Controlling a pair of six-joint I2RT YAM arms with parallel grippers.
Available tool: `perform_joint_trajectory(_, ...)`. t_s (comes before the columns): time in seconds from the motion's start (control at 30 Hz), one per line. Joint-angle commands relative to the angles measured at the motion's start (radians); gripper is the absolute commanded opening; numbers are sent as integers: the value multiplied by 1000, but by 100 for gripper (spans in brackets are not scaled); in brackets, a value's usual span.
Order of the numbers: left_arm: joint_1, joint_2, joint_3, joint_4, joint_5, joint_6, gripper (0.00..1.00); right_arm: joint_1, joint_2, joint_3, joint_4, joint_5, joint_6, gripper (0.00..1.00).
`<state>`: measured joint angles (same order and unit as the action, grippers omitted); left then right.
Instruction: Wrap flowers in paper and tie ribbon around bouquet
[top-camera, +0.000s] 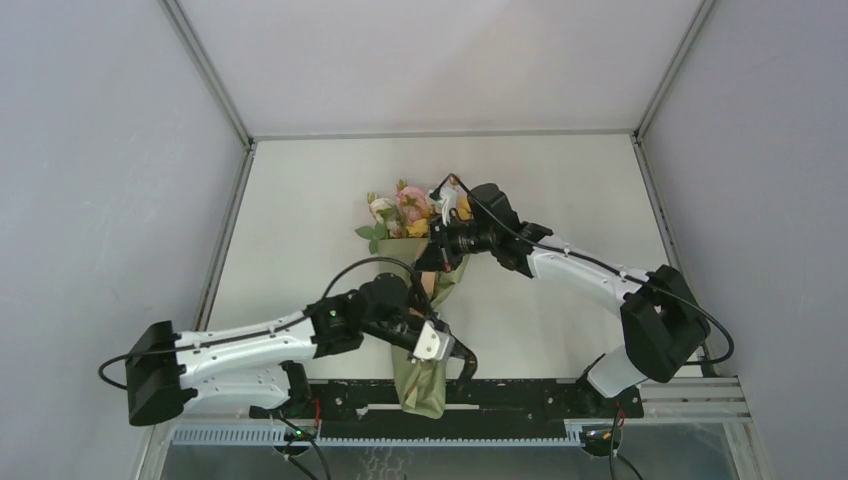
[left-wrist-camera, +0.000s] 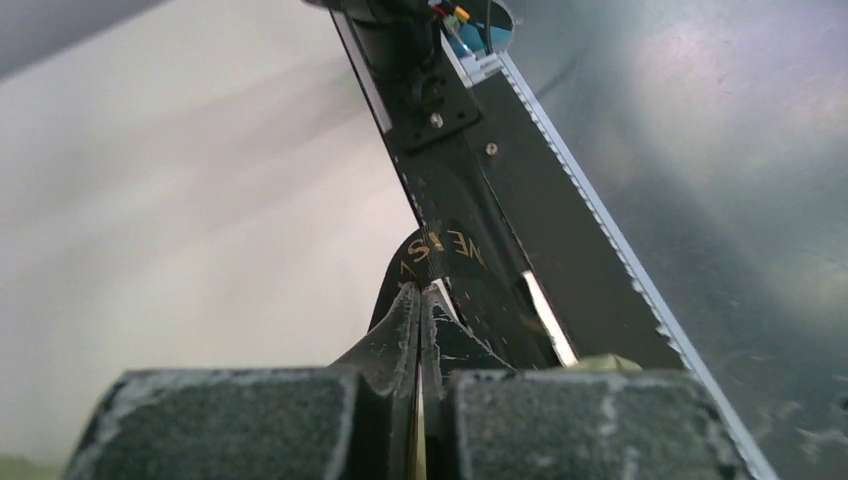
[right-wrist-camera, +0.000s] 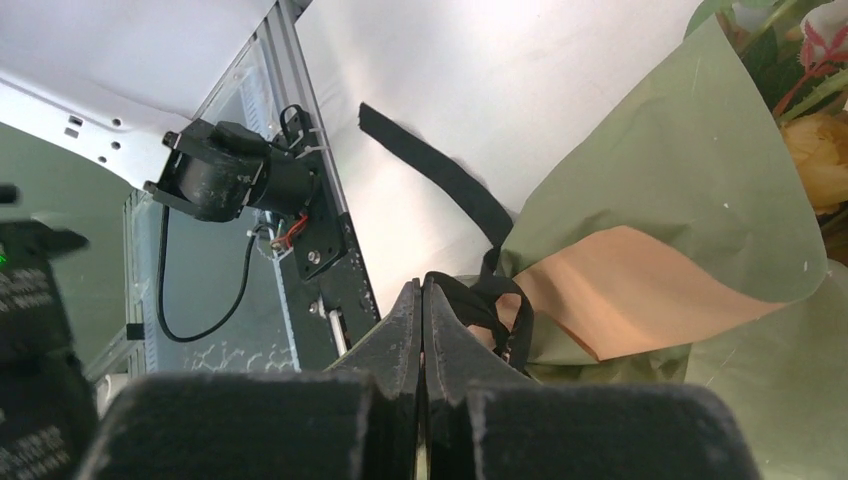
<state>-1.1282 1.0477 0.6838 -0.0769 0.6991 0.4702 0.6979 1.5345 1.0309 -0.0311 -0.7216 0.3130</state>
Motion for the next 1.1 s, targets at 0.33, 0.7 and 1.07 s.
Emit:
perform_joint_trajectory(0.33,-60,-77,-12,-24,-255,228,97,50,-107,14,-81,97,22,0)
perform_joint_trajectory(0.7,343,-420,-172,30,-402,-454,45,129,-161,13,-94,266,143,0)
perform_joint_trajectory(1.07,473,-274,-362,380,-362,-601,68,190,-174,-11,-88,395,241,0)
